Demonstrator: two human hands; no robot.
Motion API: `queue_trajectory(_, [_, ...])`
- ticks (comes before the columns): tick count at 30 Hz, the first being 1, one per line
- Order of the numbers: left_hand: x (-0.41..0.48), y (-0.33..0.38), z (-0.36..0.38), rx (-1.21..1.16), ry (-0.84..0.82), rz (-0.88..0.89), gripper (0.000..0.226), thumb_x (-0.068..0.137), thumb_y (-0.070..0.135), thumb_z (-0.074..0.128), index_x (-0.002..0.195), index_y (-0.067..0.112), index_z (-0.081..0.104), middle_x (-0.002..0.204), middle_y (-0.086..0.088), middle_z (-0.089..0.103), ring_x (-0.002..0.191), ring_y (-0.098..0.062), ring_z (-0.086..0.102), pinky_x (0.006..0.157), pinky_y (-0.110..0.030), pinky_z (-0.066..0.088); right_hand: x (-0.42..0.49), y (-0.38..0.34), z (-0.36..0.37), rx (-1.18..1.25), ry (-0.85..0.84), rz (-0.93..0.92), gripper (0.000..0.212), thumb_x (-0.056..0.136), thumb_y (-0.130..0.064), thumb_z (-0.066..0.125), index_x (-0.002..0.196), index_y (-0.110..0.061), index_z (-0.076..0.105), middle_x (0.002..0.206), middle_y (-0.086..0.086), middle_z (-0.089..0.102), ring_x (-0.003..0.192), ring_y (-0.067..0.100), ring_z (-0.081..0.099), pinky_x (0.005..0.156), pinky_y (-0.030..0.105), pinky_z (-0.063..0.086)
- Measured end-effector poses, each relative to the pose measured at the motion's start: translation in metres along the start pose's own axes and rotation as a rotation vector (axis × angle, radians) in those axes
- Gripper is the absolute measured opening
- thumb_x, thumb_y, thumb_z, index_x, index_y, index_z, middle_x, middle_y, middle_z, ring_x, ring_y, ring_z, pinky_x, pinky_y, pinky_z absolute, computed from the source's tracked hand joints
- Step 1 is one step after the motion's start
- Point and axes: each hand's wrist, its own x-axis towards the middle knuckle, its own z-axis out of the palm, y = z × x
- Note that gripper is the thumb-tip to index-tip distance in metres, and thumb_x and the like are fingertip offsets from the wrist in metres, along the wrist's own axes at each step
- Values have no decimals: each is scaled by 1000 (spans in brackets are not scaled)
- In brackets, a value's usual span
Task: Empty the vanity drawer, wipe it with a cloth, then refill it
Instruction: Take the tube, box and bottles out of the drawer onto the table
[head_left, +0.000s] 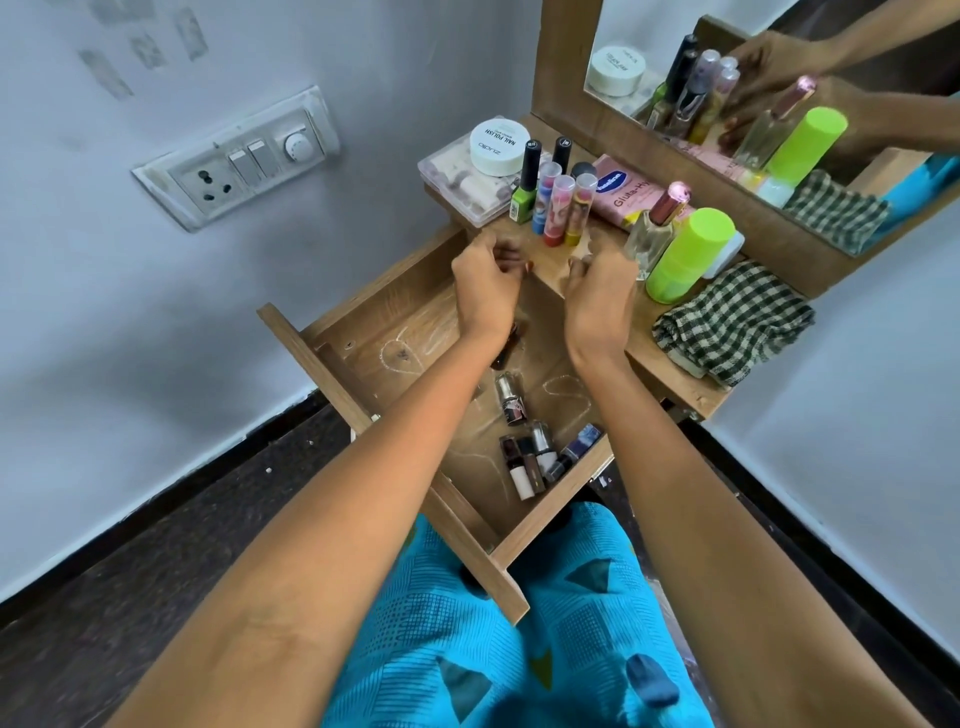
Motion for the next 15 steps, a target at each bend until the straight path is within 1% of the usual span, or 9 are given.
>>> queue_trajectory(3, [-13, -10, -15, 30, -25, -13, 16, 76, -14, 60, 89, -4, 64, 69, 8, 55, 64, 0, 52, 61, -2, 44, -17, 1, -6, 46, 26, -19, 32, 90, 3, 46, 120, -1, 56, 111, 17, 63, 96, 28, 63, 86, 38, 51])
queue_trajectory(5, [-22, -20, -27, 95, -63, -43, 15, 77, -13, 60, 89, -4, 64, 67, 10, 54, 62, 3, 50, 59, -1, 44, -30, 2, -10, 54, 12, -26, 29, 90, 3, 47, 116, 0, 59, 112, 16, 64, 98, 26, 62, 88, 35, 50])
queue_trajectory(6, [-26, -26, -33, 129, -96, -73, 16, 77, -13, 60, 90, -6, 64, 68, 8, 55, 61, 3, 50, 58, -2, 44, -36, 4, -11, 58, -2, -31, 27, 90, 4, 47, 113, 0, 61, 110, 16, 64, 97, 26, 62, 88, 34, 50])
queue_trajectory(8, [-35, -36, -45, 200, -178, -140, 19, 77, -15, 59, 94, -8, 63, 75, -1, 58, 62, -3, 52, 61, -8, 46, -47, 8, -10, 70, -45, -29, 24, 89, 4, 48, 108, 1, 63, 106, 15, 66, 94, 27, 63, 86, 38, 51])
queue_trajectory(10, [-40, -47, -56, 290, -242, -196, 22, 77, -16, 59, 96, -8, 62, 85, -7, 58, 72, -13, 55, 71, -20, 50, -57, 13, -7, 67, -98, -18, 23, 89, 3, 48, 105, -1, 64, 104, 15, 66, 93, 28, 63, 85, 43, 51])
queue_trajectory(11, [-41, -52, -61, 349, -270, -223, 22, 77, -16, 60, 96, -6, 63, 88, -9, 58, 78, -15, 55, 74, -24, 50, -61, 15, -5, 57, -121, -15, 22, 89, 1, 48, 103, -2, 64, 103, 15, 66, 92, 29, 63, 84, 44, 51])
queue_trajectory(13, [-43, -63, -69, 500, -331, -267, 20, 79, -11, 60, 95, 0, 64, 97, -13, 59, 86, -18, 56, 76, -26, 48, -72, 19, -1, 9, -166, 0, 20, 89, 0, 48, 98, -3, 65, 99, 15, 66, 89, 31, 63, 81, 42, 52])
queue_trajectory(15, [-47, -67, -74, 669, -400, -296, 17, 82, -2, 60, 98, 1, 64, 107, -17, 58, 95, -26, 60, 82, -31, 49, -80, 20, 3, -66, -225, 22, 20, 88, 1, 48, 97, -5, 65, 98, 14, 67, 89, 30, 63, 79, 39, 52])
